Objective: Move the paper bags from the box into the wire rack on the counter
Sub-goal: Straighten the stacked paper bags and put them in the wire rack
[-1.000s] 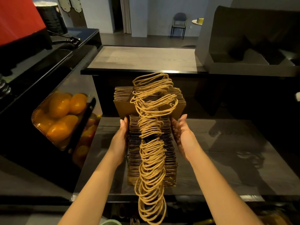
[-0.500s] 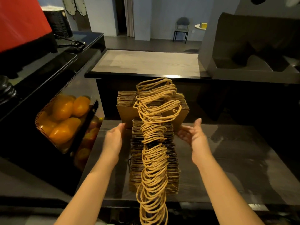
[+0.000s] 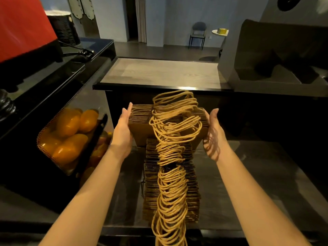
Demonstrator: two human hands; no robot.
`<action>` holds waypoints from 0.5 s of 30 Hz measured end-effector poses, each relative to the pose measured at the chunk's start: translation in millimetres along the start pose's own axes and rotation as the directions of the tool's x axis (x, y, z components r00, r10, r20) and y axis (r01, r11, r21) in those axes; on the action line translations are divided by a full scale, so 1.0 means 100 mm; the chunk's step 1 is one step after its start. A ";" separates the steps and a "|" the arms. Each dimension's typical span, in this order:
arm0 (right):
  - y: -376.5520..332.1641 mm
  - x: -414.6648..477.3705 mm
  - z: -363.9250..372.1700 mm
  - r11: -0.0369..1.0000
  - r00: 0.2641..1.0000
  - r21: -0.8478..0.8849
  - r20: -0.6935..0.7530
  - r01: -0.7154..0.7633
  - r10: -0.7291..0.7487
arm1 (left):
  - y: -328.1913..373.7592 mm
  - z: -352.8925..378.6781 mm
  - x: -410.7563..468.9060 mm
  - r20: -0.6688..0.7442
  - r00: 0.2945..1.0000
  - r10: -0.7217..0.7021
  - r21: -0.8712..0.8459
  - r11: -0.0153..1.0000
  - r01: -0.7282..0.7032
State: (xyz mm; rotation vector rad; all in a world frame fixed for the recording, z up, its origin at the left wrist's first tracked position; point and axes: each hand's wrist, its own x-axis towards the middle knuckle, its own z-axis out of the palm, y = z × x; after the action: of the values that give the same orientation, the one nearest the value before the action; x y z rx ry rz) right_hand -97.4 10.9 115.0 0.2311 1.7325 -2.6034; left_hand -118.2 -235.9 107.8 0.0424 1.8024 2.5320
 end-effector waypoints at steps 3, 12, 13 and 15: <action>0.02 0.00 -0.01 0.999 0.999 0.036 -0.035 0.024 -0.023 | -0.03 -0.03 0.01 -0.016 1.000 0.000 -0.028 1.000 0.000; 0.09 0.01 -0.02 0.994 0.997 0.078 -0.025 0.081 -0.080 | -0.11 0.00 -0.01 -0.009 1.000 0.020 -0.028 0.999 -0.021; 0.10 -0.01 0.00 0.994 0.996 0.061 -0.009 0.085 -0.085 | -0.13 0.00 -0.01 -0.011 1.000 0.021 -0.022 1.000 -0.021; 0.09 -0.04 0.02 0.997 0.996 0.021 -0.035 0.078 -0.077 | -0.14 -0.02 0.00 -0.006 1.000 0.024 -0.017 1.000 -0.024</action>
State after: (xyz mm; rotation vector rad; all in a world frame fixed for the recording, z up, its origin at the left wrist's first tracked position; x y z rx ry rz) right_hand -92.9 4.9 108.1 0.2137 1.7583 -2.6893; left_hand -118.0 -233.3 94.3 0.0577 1.7927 2.5663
